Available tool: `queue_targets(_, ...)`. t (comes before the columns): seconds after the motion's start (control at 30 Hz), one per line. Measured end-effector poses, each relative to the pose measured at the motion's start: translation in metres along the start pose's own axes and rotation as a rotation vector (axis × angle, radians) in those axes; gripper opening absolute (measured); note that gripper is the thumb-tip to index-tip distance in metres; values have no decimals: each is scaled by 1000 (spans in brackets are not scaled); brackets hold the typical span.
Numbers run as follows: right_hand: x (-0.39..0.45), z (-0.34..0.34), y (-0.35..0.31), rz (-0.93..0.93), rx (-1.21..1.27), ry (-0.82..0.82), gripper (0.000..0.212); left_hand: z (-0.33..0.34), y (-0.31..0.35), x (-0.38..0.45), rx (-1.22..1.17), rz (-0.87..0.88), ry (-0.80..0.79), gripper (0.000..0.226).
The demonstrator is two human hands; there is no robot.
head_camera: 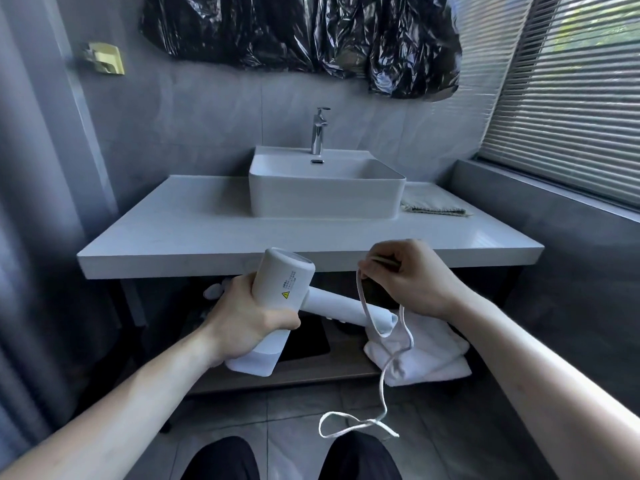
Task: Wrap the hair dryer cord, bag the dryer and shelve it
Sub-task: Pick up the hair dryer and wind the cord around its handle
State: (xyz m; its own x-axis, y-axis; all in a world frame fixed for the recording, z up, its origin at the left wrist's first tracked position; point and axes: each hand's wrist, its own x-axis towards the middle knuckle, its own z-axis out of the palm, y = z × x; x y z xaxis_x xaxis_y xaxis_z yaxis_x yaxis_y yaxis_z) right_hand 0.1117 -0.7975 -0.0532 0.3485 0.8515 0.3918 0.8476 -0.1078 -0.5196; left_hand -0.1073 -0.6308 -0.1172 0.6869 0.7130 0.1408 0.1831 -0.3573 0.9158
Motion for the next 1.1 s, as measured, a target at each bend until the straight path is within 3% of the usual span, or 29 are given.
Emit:
queue_targets(0.23, 10, -10, 28, 157, 252, 156, 27, -7, 17, -15, -278, -25, -146, 59)
queue_targets(0.33, 7, -8, 35, 189, 297, 106, 24, -9, 23, -20, -332, -44, -180, 65)
queue_targets(0.43, 7, -4, 35, 177, 364, 24, 21, -7, 26, -25, -379, -51, -237, 52)
queue_targets(0.5, 5, -1, 40, 212, 504, 3, 37, -7, 25, -26, -468, -75, -241, 47)
queue_targets(0.57, 0, 4, 45, 223, 679, -14, 55, -9, 25, -24, -561, -102, -225, 44)
queue_targets(0.73, -17, 33, 42, 372, 784, -6, 28, -9, 28, -17, -634, -116, -158, 46)
queue_targets(0.8, -20, 48, 42, 412, 833, -30, 37, -8, 29, -16, -658, -130, -123, 44)
queue_targets(0.93, -31, 72, 37, 389, 829, -44, 54, -6, 29, -10, -670, -155, -19, 48)
queue_targets(1.1, -51, 86, 31, 322, 624, -55, 43, -8, 32, -1, -640, -140, 110, 51)
